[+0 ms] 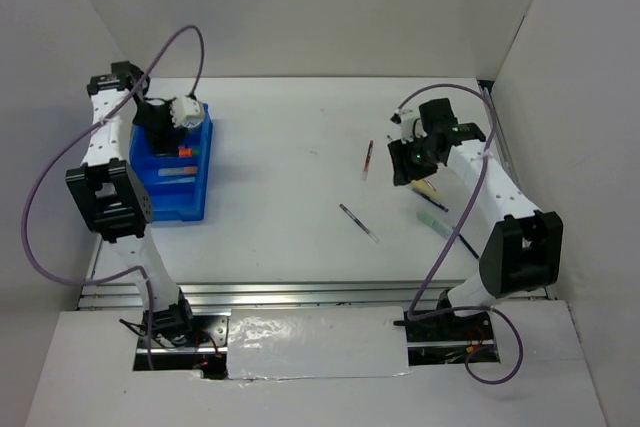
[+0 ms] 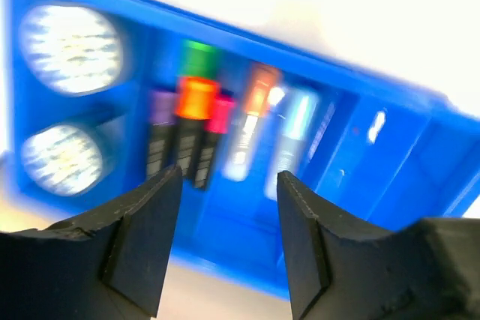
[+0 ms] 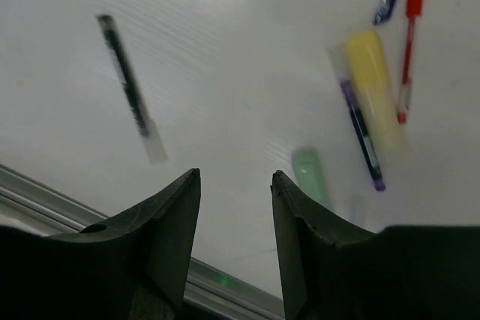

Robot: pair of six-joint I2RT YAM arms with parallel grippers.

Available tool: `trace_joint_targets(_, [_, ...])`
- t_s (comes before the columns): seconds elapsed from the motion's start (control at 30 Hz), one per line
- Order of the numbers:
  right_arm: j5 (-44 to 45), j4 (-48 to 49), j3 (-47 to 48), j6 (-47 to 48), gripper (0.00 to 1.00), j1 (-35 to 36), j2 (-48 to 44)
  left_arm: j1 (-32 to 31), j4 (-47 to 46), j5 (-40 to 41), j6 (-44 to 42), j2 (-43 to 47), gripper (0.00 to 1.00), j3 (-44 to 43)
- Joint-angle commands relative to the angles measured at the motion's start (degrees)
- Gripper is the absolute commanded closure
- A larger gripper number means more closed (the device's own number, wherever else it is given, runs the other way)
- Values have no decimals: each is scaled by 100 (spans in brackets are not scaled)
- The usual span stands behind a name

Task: Sort the stationery into containers
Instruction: Pick up the stationery from the center of the board.

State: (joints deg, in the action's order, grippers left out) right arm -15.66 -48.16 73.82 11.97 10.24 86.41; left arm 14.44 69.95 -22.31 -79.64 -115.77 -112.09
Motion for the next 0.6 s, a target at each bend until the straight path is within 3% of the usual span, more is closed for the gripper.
trace_joint_targets(0.0, [809,-606,-306,1052,51,-442,-204,129,-94,-1327,1368,1089,34,-445])
trace_joint_targets(0.17, [1415,-826,-816,1659,56,-795,-46,94,-1131,-2400,3531,2292,30,588])
trace_joint_targets(0.33, [1705,-581,-1316,1827,51,-971,139,77,-2687,-2621,5736,3199,22,1988])
trace_joint_targets(0.4, [1829,-379,-1388,1836,47,-980,287,77,-3214,-2647,5950,3507,16,2506])
trace_joint_targets(0.57, [1821,-132,-1493,1862,47,-989,543,68,-3620,-2700,5855,3929,13,3149])
